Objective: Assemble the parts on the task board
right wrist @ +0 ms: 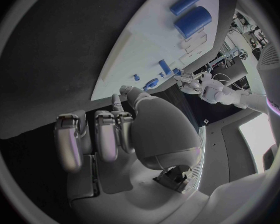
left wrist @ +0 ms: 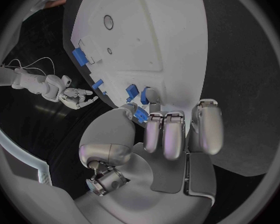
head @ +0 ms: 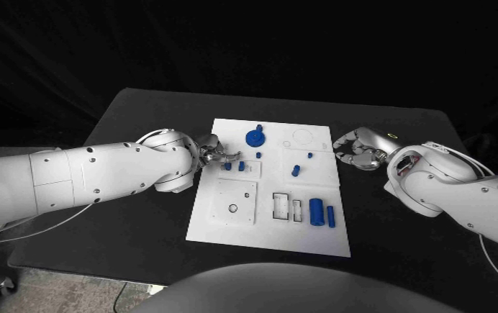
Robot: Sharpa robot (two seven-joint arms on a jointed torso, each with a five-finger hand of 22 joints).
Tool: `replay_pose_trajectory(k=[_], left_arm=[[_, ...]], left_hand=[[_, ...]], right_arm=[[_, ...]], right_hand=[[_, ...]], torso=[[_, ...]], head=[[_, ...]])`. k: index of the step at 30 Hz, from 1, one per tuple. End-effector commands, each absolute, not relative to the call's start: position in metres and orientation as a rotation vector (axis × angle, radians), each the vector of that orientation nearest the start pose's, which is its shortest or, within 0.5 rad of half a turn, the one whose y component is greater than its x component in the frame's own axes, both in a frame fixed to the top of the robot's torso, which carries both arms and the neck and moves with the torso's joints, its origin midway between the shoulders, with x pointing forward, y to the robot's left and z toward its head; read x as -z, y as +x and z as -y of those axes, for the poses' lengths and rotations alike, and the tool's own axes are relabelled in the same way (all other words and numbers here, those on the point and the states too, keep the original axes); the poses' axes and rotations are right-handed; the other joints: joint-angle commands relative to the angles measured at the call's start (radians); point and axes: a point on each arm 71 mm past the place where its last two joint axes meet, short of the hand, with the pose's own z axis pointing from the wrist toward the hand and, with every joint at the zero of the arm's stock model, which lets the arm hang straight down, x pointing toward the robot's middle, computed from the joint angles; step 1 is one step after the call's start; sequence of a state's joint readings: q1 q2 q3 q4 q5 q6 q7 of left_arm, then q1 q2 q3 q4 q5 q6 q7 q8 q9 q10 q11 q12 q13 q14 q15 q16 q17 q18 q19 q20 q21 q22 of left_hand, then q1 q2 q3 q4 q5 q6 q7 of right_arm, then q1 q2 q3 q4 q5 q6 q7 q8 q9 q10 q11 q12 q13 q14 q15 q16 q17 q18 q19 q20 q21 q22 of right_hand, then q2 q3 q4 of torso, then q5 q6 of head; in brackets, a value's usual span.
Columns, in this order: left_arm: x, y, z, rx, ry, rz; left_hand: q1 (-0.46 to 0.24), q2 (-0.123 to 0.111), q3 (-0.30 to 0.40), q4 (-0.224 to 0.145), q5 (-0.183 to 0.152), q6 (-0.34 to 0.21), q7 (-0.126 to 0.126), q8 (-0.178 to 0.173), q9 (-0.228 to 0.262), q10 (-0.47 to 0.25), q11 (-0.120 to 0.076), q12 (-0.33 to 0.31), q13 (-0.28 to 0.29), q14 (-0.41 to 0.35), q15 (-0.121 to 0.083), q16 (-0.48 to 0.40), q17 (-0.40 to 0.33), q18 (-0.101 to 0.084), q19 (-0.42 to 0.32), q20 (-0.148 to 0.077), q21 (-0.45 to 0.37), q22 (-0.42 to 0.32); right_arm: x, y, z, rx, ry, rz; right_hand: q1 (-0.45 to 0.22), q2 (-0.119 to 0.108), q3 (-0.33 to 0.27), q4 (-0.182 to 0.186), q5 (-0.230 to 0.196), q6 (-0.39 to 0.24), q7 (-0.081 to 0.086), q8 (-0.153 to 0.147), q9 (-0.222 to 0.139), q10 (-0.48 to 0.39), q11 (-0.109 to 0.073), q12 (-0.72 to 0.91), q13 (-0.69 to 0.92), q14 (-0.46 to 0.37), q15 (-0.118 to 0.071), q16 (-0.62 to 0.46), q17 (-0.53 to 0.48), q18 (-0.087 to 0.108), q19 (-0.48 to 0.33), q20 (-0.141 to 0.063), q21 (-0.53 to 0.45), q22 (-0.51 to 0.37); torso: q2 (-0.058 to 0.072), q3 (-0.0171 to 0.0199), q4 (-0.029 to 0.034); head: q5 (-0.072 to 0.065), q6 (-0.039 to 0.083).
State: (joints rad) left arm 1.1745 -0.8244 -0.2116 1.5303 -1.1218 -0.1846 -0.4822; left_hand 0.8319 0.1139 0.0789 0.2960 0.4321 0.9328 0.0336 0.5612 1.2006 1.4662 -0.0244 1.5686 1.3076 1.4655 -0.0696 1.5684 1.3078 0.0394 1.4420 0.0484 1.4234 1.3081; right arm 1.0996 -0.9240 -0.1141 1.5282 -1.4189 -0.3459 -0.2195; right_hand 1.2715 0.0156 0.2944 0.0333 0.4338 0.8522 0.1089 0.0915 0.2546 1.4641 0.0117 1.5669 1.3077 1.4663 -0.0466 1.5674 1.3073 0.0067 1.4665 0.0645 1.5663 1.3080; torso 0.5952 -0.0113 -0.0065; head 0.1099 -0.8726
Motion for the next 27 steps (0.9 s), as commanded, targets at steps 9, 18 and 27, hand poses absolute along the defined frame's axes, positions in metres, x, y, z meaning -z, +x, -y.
replay_pose_trajectory(k=[9, 18, 27], left_arm=[[0.2804, 0.4452, -0.2175, 0.360, -0.229, -2.241], [0.2805, 0.4462, -0.2221, 0.297, -0.207, -2.279], [0.2809, 0.4467, -0.2227, 0.294, -0.196, -2.286]], left_hand=[[0.012, 0.018, 0.000, -0.003, 0.012, 0.004, -0.008, 0.014, 0.010, 0.105, -0.007, 0.002, 0.263, 0.105, 0.000, 0.002, 0.263, 0.005, 0.004, -0.003, -0.004, 0.197], [0.073, -0.006, 0.016, -0.005, 0.070, -0.007, -0.014, 0.026, 0.025, 0.105, -0.013, 0.002, 0.263, 0.105, -0.006, 0.002, 0.263, 0.005, 0.004, -0.009, -0.006, 0.199], [0.187, -0.072, 0.057, -0.009, 0.162, -0.018, -0.019, 0.028, 0.030, 0.105, -0.017, 0.002, 0.263, 0.105, -0.011, 0.002, 0.263, 0.005, 0.004, -0.013, -0.012, 0.202]], right_arm=[[0.2595, 0.4522, 0.2473, -0.482, 0.001, -1.865], [0.2601, 0.4523, 0.2471, -0.482, 0.005, -1.869], [0.2607, 0.4523, 0.2473, -0.480, 0.007, -1.870]], right_hand=[[0.006, 0.001, 0.007, 0.000, 0.005, 0.004, 0.000, -0.004, -0.001, 0.107, 0.006, 0.004, 0.263, 0.104, 0.006, 0.003, 0.263, -0.007, 0.104, 0.006, 0.004, 0.263], [0.006, 0.001, 0.007, 0.000, 0.006, 0.004, 0.000, -0.004, -0.001, 0.107, 0.006, 0.004, 0.263, 0.104, 0.006, 0.003, 0.263, -0.007, 0.104, 0.006, 0.004, 0.263], [0.006, 0.001, 0.007, 0.000, 0.006, 0.004, 0.000, -0.004, -0.001, 0.107, 0.006, 0.004, 0.263, 0.104, 0.006, 0.003, 0.263, -0.007, 0.104, 0.006, 0.004, 0.263]], torso=[[-0.001, 0.0009, -0.0018], [0.000, 0.0002, -0.0013], [0.000, 0.0001, -0.0002]], head=[[0.001, 0.000], [-0.002, 0.000], [-0.003, 0.000]])
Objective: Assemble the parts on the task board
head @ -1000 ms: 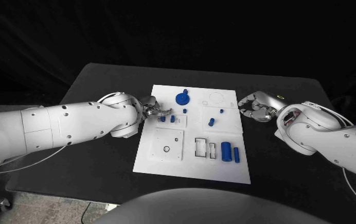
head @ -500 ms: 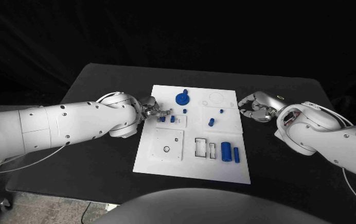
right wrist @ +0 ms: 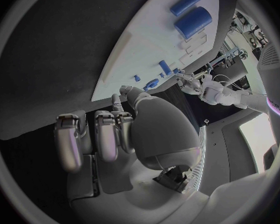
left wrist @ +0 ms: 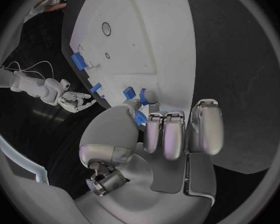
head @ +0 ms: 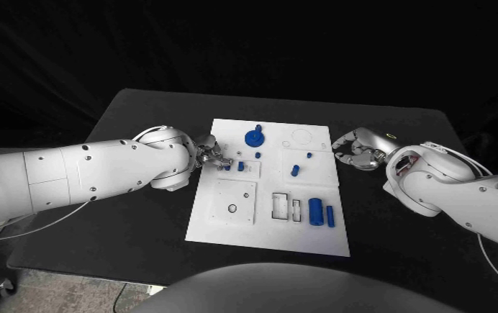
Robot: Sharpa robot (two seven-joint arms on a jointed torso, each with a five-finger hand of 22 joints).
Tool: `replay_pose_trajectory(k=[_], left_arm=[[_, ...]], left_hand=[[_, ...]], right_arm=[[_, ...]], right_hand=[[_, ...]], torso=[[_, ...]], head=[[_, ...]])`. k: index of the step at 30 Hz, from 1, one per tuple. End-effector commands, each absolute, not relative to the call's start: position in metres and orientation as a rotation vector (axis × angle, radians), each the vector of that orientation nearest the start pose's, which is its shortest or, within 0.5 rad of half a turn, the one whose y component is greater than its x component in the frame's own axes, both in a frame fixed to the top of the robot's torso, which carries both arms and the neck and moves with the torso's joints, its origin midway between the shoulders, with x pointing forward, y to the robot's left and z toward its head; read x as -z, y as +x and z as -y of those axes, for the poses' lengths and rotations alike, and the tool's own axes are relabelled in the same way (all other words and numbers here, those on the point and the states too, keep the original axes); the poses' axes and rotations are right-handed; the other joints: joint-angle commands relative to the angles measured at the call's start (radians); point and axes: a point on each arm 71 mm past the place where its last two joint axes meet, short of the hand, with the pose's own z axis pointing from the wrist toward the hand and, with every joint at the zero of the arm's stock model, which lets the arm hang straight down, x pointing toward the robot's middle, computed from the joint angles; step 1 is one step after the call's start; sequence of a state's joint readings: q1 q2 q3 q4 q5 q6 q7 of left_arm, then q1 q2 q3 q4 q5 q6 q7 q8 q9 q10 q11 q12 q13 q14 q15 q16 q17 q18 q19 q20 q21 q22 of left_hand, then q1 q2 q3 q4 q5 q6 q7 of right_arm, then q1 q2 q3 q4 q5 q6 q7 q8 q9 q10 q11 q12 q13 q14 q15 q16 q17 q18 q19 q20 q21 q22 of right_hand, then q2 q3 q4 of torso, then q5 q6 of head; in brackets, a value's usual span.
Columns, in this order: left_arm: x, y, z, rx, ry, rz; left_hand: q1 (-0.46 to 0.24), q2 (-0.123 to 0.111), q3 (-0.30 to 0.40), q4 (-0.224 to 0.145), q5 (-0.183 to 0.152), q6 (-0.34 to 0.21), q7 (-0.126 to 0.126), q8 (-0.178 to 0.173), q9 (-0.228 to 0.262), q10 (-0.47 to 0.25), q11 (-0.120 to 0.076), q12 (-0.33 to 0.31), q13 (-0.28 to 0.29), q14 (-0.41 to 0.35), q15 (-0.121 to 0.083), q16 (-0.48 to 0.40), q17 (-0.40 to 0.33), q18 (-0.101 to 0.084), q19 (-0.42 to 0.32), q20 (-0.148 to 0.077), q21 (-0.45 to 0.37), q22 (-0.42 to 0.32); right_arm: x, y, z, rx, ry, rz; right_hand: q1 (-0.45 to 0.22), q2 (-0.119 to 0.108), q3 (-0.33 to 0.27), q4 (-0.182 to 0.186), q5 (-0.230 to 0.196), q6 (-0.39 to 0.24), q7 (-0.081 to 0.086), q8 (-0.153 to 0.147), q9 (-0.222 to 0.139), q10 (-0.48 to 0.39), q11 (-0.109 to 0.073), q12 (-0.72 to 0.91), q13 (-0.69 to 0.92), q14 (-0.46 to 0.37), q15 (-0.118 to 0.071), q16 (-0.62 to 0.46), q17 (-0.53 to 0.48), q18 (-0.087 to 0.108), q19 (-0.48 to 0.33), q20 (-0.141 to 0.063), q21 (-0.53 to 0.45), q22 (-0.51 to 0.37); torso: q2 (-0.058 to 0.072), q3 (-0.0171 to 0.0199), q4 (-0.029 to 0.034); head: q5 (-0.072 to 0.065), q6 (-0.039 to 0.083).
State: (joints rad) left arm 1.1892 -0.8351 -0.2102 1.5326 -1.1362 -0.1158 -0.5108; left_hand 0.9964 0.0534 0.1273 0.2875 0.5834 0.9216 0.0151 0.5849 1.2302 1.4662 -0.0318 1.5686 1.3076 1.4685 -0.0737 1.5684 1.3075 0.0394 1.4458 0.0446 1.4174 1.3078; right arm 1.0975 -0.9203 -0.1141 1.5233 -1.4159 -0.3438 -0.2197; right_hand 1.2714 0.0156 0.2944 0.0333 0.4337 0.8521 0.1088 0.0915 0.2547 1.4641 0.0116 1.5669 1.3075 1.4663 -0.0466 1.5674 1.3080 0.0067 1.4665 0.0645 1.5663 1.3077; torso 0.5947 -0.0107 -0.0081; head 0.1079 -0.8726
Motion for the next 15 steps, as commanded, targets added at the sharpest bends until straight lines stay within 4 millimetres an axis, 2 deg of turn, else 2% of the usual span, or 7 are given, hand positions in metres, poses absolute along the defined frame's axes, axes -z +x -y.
replay_pose_trajectory(k=[1, 15], left_arm=[[0.2808, 0.4468, -0.2226, 0.296, -0.195, -2.285], [0.2793, 0.4479, -0.2211, 0.327, -0.191, -2.259]], left_hand=[[0.027, -0.015, 0.010, -0.001, 0.011, -0.007, -0.001, 0.004, 0.001, 0.105, -0.010, 0.002, 0.263, 0.102, -0.006, 0.002, 0.263, 0.005, 0.000, -0.010, -0.007, 0.202], [0.130, -0.056, 0.054, -0.015, 0.036, -0.008, -0.005, 0.006, 0.003, 0.105, -0.015, 0.002, 0.263, 0.102, -0.010, 0.002, 0.263, 0.005, 0.002, -0.013, -0.008, 0.204]], right_arm=[[0.2607, 0.4523, 0.2473, -0.480, 0.007, -1.870], [0.2620, 0.4523, 0.2467, -0.481, 0.008, -1.872]], right_hand=[[0.006, 0.001, 0.007, 0.000, 0.006, 0.004, 0.000, -0.004, -0.002, 0.107, 0.006, 0.004, 0.263, 0.104, 0.006, 0.003, 0.263, -0.007, 0.104, 0.006, 0.004, 0.263], [0.006, 0.001, 0.008, -0.001, 0.006, 0.004, 0.001, -0.004, -0.002, 0.107, 0.006, 0.004, 0.263, 0.104, 0.006, 0.003, 0.263, -0.007, 0.104, 0.006, 0.004, 0.263]], torso=[[0.000, -0.0004, 0.0011], [0.000, -0.0006, 0.0015]], head=[[0.000, 0.000], [0.001, 0.000]])
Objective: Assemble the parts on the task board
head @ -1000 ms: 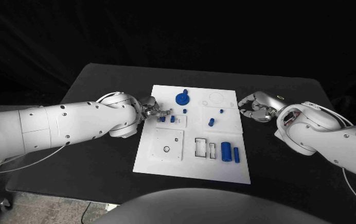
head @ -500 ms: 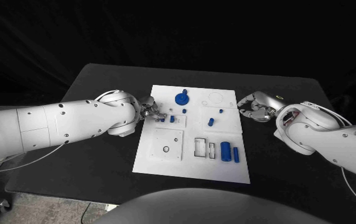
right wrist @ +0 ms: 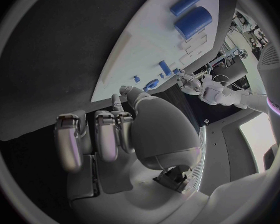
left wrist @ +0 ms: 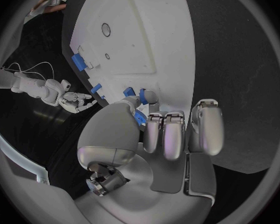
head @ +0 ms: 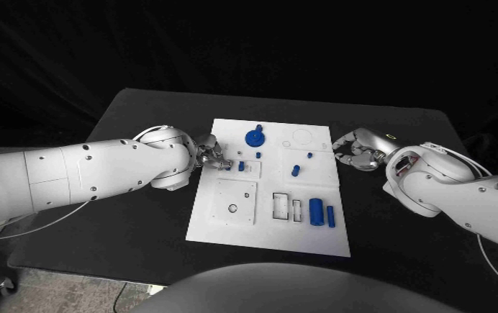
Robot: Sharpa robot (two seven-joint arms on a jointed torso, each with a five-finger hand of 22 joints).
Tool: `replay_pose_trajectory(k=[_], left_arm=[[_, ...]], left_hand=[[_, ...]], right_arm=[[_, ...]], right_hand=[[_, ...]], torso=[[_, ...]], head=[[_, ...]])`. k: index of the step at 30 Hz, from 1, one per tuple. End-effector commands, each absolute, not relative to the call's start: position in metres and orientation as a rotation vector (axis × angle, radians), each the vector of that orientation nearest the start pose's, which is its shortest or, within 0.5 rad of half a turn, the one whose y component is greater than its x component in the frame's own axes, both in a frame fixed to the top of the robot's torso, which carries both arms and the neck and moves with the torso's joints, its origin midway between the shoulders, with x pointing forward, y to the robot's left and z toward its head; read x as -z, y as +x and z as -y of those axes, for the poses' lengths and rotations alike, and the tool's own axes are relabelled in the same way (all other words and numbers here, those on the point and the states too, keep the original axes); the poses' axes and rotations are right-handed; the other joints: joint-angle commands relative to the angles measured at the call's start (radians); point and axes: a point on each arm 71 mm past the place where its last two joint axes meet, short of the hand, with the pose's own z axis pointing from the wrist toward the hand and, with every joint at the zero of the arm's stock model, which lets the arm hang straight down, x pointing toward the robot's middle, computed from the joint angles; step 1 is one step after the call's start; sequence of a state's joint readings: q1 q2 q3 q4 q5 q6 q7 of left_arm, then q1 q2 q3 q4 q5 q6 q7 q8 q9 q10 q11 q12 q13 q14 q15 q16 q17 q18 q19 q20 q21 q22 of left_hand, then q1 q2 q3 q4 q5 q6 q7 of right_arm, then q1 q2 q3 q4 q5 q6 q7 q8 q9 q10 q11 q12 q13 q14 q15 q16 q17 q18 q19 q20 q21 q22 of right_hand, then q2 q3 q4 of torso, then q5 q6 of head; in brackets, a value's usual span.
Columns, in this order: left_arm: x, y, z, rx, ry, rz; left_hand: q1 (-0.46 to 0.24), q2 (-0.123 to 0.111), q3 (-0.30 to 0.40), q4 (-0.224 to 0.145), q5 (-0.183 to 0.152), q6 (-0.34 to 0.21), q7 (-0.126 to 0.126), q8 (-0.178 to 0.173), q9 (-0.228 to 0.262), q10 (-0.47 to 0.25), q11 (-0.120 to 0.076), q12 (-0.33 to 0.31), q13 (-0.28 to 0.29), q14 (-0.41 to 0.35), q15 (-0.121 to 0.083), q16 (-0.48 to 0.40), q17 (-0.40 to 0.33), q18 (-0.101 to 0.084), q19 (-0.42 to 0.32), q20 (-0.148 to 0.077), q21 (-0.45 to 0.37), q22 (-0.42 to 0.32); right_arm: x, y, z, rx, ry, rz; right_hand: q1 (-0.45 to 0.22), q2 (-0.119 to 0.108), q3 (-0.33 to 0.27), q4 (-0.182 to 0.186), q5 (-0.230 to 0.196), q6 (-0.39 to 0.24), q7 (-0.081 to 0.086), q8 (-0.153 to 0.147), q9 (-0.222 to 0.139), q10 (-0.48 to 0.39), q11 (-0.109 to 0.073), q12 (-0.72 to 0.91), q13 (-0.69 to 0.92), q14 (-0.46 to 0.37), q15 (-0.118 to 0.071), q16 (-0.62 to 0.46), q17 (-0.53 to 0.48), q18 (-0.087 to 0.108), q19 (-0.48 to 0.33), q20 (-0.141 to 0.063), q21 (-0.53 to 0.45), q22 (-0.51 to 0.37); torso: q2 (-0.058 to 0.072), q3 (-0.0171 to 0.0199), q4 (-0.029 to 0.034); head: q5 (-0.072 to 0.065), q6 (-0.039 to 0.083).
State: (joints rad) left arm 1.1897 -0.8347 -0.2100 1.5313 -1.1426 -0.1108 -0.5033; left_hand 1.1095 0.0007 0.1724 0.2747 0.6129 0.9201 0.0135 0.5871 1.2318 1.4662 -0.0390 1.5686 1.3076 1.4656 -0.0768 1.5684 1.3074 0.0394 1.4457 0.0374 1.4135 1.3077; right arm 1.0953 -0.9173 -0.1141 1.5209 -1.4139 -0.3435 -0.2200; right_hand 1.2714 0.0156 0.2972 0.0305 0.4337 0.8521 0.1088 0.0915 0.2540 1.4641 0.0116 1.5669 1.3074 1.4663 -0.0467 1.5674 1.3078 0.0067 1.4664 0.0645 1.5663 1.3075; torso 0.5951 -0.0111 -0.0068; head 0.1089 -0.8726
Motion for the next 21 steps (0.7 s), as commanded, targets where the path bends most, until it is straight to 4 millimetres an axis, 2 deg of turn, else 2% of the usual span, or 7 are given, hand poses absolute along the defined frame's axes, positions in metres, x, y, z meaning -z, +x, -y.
replay_pose_trajectory(k=[1, 7, 10, 16, 18, 19, 21], left_arm=[[0.2791, 0.4481, -0.2210, 0.328, -0.189, -2.256], [0.2783, 0.4486, -0.2203, 0.331, -0.179, -2.241], [0.2780, 0.4486, -0.2199, 0.331, -0.176, -2.236], [0.2776, 0.4481, -0.2187, 0.331, -0.168, -2.232], [0.2775, 0.4480, -0.2183, 0.332, -0.167, -2.231], [0.2775, 0.4480, -0.2182, 0.332, -0.166, -2.231], [0.2775, 0.4480, -0.2179, 0.333, -0.165, -2.231]], left_hand=[[0.025, -0.005, 0.013, -0.005, 0.006, -0.006, -0.004, 0.004, 0.001, 0.105, -0.008, 0.002, 0.263, 0.105, -0.007, 0.002, 0.263, 0.005, 0.002, -0.006, -0.004, 0.204], [0.052, -0.007, 0.029, -0.010, 0.005, -0.005, -0.004, 0.005, 0.001, 0.105, -0.009, 0.002, 0.263, 0.105, -0.008, 0.002, 0.263, 0.004, 0.004, -0.007, -0.003, 0.205], [0.057, -0.007, 0.033, -0.004, -0.015, -0.004, -0.003, 0.005, 0.001, 0.105, -0.008, 0.002, 0.263, 0.105, -0.008, 0.002, 0.263, 0.004, 0.005, -0.008, -0.002, 0.205], [0.005, 0.002, 0.004, 0.016, -0.190, 0.005, 0.003, 0.003, -0.006, 0.105, -0.003, 0.002, 0.263, 0.105, -0.004, 0.002, 0.263, 0.004, 0.007, -0.005, -0.003, 0.205], [-0.055, 0.011, -0.027, 0.014, -0.284, 0.011, 0.007, 0.000, -0.010, 0.105, 0.001, 0.002, 0.263, 0.105, -0.001, 0.002, 0.263, 0.004, 0.007, -0.003, -0.003, 0.205], [-0.075, 0.013, -0.039, 0.017, -0.311, 0.012, 0.007, 0.000, -0.012, 0.105, 0.001, 0.002, 0.263, 0.105, -0.001, 0.002, 0.263, 0.004, 0.007, -0.002, -0.003, 0.205], [-0.096, 0.018, -0.055, 0.019, -0.331, 0.014, 0.007, -0.001, -0.013, 0.105, 0.002, 0.002, 0.263, 0.105, 0.000, 0.002, 0.263, 0.004, 0.008, -0.001, -0.003, 0.205]], right_arm=[[0.2622, 0.4523, 0.2468, -0.481, 0.008, -1.872], [0.2629, 0.4525, 0.2473, -0.480, 0.009, -1.872], [0.2631, 0.4524, 0.2474, -0.480, 0.009, -1.872], [0.2637, 0.4523, 0.2475, -0.480, 0.010, -1.872], [0.2639, 0.4522, 0.2476, -0.479, 0.010, -1.873], [0.2640, 0.4522, 0.2476, -0.479, 0.010, -1.873], [0.2642, 0.4521, 0.2476, -0.479, 0.010, -1.874]], right_hand=[[0.006, 0.001, 0.005, 0.002, 0.006, 0.004, 0.001, -0.004, -0.001, 0.107, 0.006, 0.004, 0.263, 0.104, 0.006, 0.003, 0.263, -0.007, 0.104, 0.006, 0.004, 0.263], [0.006, 0.001, 0.005, 0.002, 0.006, 0.004, 0.001, -0.004, -0.001, 0.107, 0.006, 0.004, 0.263, 0.104, 0.006, 0.003, 0.263, -0.007, 0.104, 0.006, 0.004, 0.263], [0.006, 0.001, 0.005, 0.002, 0.006, 0.004, 0.001, -0.004, -0.001, 0.107, 0.006, 0.004, 0.263, 0.104, 0.006, 0.003, 0.263, -0.007, 0.104, 0.006, 0.004, 0.263], [0.006, 0.001, 0.005, 0.002, 0.006, 0.004, 0.001, -0.004, -0.001, 0.107, 0.006, 0.004, 0.263, 0.104, 0.006, 0.003, 0.263, -0.007, 0.104, 0.006, 0.004, 0.263], [0.006, 0.001, 0.005, 0.002, 0.006, 0.004, 0.001, -0.004, -0.001, 0.107, 0.006, 0.004, 0.263, 0.104, 0.006, 0.003, 0.263, -0.007, 0.104, 0.006, 0.004, 0.263], [0.006, 0.002, 0.006, 0.002, 0.007, 0.005, 0.001, -0.003, -0.001, 0.107, 0.007, 0.004, 0.263, 0.104, 0.007, 0.003, 0.263, -0.007, 0.104, 0.006, 0.004, 0.263], [0.006, 0.002, 0.007, 0.002, 0.007, 0.005, 0.001, -0.003, -0.001, 0.107, 0.007, 0.004, 0.263, 0.104, 0.007, 0.003, 0.263, -0.007, 0.104, 0.006, 0.004, 0.263]], torso=[[0.000, -0.0002, 0.0000], [0.000, 0.0000, -0.0003], [0.000, -0.0002, -0.0002], [0.000, -0.0001, -0.0004], [0.000, 0.0001, 0.0001], [0.000, 0.0001, 0.0003], [0.000, -0.0002, 0.0004]], head=[[0.001, 0.000], [0.002, 0.000], [0.001, 0.000], [0.002, 0.000], [0.001, 0.000], [0.001, 0.000], [0.002, 0.000]])
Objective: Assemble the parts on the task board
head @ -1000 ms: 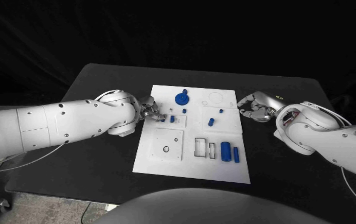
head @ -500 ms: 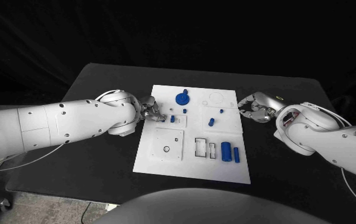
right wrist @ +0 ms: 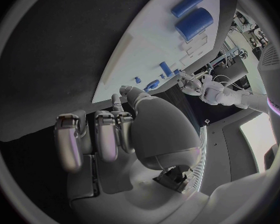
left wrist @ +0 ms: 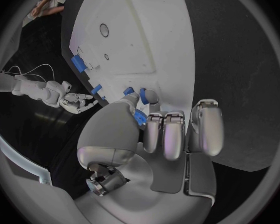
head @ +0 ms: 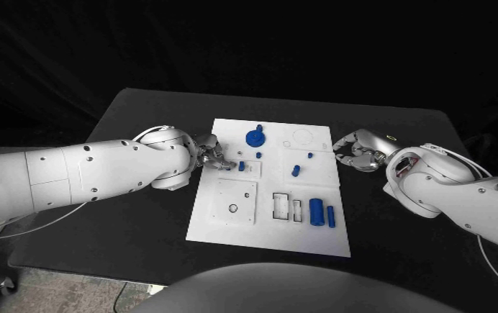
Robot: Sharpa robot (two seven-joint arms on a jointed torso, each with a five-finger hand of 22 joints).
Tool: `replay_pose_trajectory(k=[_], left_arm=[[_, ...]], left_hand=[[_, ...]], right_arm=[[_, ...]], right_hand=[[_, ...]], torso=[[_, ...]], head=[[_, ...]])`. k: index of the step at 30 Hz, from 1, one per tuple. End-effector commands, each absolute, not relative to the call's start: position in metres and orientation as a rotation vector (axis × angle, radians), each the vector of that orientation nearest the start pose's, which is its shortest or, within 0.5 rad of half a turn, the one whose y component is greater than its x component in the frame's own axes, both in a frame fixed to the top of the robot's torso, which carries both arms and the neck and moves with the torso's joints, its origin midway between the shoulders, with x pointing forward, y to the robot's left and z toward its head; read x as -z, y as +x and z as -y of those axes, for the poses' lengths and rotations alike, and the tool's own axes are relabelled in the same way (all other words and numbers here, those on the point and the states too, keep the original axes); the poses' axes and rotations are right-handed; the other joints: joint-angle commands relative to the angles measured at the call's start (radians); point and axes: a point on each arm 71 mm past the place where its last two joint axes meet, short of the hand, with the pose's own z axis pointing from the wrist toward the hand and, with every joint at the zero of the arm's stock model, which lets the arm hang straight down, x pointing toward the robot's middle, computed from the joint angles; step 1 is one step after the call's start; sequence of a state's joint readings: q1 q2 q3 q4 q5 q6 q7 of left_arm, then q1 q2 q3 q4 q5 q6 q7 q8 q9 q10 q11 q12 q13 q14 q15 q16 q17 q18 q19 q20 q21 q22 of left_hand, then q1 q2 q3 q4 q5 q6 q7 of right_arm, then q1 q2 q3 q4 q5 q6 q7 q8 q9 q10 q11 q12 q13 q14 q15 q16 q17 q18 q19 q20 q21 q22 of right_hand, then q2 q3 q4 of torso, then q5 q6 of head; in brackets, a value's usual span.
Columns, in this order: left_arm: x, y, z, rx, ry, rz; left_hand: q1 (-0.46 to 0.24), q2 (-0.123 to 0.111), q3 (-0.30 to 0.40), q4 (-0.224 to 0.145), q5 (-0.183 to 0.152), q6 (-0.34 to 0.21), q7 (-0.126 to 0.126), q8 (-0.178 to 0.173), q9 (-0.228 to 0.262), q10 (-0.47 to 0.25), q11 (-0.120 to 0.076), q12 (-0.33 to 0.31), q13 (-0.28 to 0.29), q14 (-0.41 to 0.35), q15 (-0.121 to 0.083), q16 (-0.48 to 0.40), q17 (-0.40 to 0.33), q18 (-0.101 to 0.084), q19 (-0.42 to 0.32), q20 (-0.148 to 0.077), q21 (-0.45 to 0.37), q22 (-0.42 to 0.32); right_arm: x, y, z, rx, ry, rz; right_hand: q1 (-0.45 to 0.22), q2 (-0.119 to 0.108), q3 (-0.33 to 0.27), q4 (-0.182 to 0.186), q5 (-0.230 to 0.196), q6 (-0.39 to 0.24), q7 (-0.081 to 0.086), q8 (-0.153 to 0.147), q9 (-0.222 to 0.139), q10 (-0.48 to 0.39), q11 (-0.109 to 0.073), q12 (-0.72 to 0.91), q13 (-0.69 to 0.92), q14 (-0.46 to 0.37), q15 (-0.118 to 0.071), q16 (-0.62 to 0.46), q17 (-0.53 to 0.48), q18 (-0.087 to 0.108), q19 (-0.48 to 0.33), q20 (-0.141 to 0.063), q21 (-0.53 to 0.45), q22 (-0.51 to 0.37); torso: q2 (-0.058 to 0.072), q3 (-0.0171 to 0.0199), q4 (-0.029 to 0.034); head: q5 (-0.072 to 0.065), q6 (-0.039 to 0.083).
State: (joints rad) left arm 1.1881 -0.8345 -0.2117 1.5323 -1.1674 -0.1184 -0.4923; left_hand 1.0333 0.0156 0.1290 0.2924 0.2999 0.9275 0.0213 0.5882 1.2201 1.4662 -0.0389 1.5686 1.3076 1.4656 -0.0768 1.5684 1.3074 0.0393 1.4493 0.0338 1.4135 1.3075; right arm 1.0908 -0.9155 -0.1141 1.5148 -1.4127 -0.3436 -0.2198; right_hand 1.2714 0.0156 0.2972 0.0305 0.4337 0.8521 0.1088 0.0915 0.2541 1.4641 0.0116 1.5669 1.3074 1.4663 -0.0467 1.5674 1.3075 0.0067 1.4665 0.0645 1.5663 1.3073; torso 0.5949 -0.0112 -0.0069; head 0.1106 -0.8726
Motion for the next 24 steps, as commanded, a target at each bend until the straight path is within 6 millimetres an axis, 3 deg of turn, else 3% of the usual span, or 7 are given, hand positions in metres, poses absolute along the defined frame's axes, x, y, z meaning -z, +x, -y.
replay_pose_trajectory(k=[1, 3, 5, 8, 11, 24], left_arm=[[0.2775, 0.4481, -0.2178, 0.334, -0.165, -2.230], [0.2773, 0.4483, -0.2175, 0.338, -0.166, -2.225], [0.2768, 0.4487, -0.2172, 0.344, -0.170, -2.216], [0.2760, 0.4487, -0.2169, 0.354, -0.173, -2.204], [0.2752, 0.4480, -0.2164, 0.363, -0.175, -2.196], [0.2724, 0.4466, -0.2151, 0.379, -0.191, -2.163]], left_hand=[[-0.019, 0.005, -0.012, 0.001, -0.015, 0.007, -0.001, -0.002, -0.001, 0.105, 0.001, 0.002, 0.263, 0.105, 0.000, 0.002, 0.263, 0.004, 0.004, 0.002, -0.003, 0.206], [-0.010, 0.012, -0.012, -0.001, 0.016, 0.006, -0.003, -0.002, -0.002, 0.105, 0.000, 0.002, 0.263, 0.105, -0.002, 0.002, 0.263, 0.004, 0.004, 0.003, -0.003, 0.206], [0.031, 0.016, -0.002, -0.005, 0.093, 0.006, -0.007, -0.002, -0.002, 0.105, -0.004, 0.002, 0.263, 0.105, -0.004, 0.002, 0.263, 0.004, 0.006, 0.000, -0.002, 0.206], [0.080, 0.016, 0.016, -0.013, 0.166, 0.007, -0.012, -0.001, -0.002, 0.105, -0.008, 0.002, 0.263, 0.105, -0.007, 0.002, 0.263, 0.004, 0.007, -0.002, -0.001, 0.207], [0.113, 0.012, 0.030, -0.013, 0.207, 0.009, -0.014, 0.001, -0.001, 0.105, -0.010, 0.002, 0.263, 0.105, -0.010, 0.002, 0.263, 0.003, 0.008, -0.004, 0.000, 0.207], [0.132, 0.017, 0.044, -0.005, 0.235, 0.016, -0.015, 0.004, -0.002, 0.105, -0.012, 0.002, 0.263, 0.105, -0.011, 0.002, 0.263, 0.002, 0.011, -0.006, 0.004, 0.208]], right_arm=[[0.2643, 0.4521, 0.2476, -0.479, 0.010, -1.874], [0.2645, 0.4521, 0.2476, -0.479, 0.010, -1.874], [0.2647, 0.4520, 0.2477, -0.479, 0.010, -1.874], [0.2649, 0.4519, 0.2478, -0.479, 0.011, -1.874], [0.2652, 0.4518, 0.2483, -0.478, 0.011, -1.875], [0.2666, 0.4513, 0.2484, -0.478, 0.012, -1.877]], right_hand=[[0.006, 0.002, 0.007, 0.002, 0.007, 0.005, 0.001, -0.003, -0.001, 0.107, 0.007, 0.004, 0.263, 0.104, 0.007, 0.003, 0.263, -0.007, 0.104, 0.006, 0.004, 0.263], [0.006, 0.002, 0.007, 0.002, 0.007, 0.005, 0.001, -0.003, -0.001, 0.107, 0.007, 0.004, 0.263, 0.104, 0.007, 0.003, 0.263, -0.007, 0.104, 0.006, 0.004, 0.263], [0.006, 0.002, 0.007, 0.002, 0.007, 0.005, 0.001, -0.003, -0.001, 0.107, 0.007, 0.004, 0.263, 0.104, 0.007, 0.003, 0.263, -0.007, 0.104, 0.006, 0.004, 0.263], [0.006, 0.002, 0.007, 0.002, 0.007, 0.005, 0.001, -0.003, -0.001, 0.107, 0.007, 0.004, 0.263, 0.104, 0.007, 0.003, 0.263, -0.007, 0.104, 0.006, 0.004, 0.263], [0.006, 0.002, 0.007, 0.002, 0.007, 0.005, 0.001, -0.003, -0.001, 0.107, 0.007, 0.004, 0.263, 0.104, 0.007, 0.003, 0.263, -0.007, 0.104, 0.006, 0.004, 0.263], [0.006, 0.002, 0.008, 0.001, 0.007, 0.006, 0.002, -0.003, -0.001, 0.107, 0.007, 0.004, 0.263, 0.104, 0.007, 0.003, 0.263, -0.007, 0.104, 0.007, 0.004, 0.263]], torso=[[0.000, -0.0001, 0.0003], [0.000, -0.0001, 0.0001], [0.000, -0.0002, 0.0003], [0.000, -0.0003, 0.0003], [0.000, -0.0006, 0.0007], [0.000, -0.0001, 0.0008]], head=[[0.001, 0.000], [0.001, 0.000], [0.001, 0.000], [0.001, 0.000], [0.001, 0.000], [0.003, 0.000]])
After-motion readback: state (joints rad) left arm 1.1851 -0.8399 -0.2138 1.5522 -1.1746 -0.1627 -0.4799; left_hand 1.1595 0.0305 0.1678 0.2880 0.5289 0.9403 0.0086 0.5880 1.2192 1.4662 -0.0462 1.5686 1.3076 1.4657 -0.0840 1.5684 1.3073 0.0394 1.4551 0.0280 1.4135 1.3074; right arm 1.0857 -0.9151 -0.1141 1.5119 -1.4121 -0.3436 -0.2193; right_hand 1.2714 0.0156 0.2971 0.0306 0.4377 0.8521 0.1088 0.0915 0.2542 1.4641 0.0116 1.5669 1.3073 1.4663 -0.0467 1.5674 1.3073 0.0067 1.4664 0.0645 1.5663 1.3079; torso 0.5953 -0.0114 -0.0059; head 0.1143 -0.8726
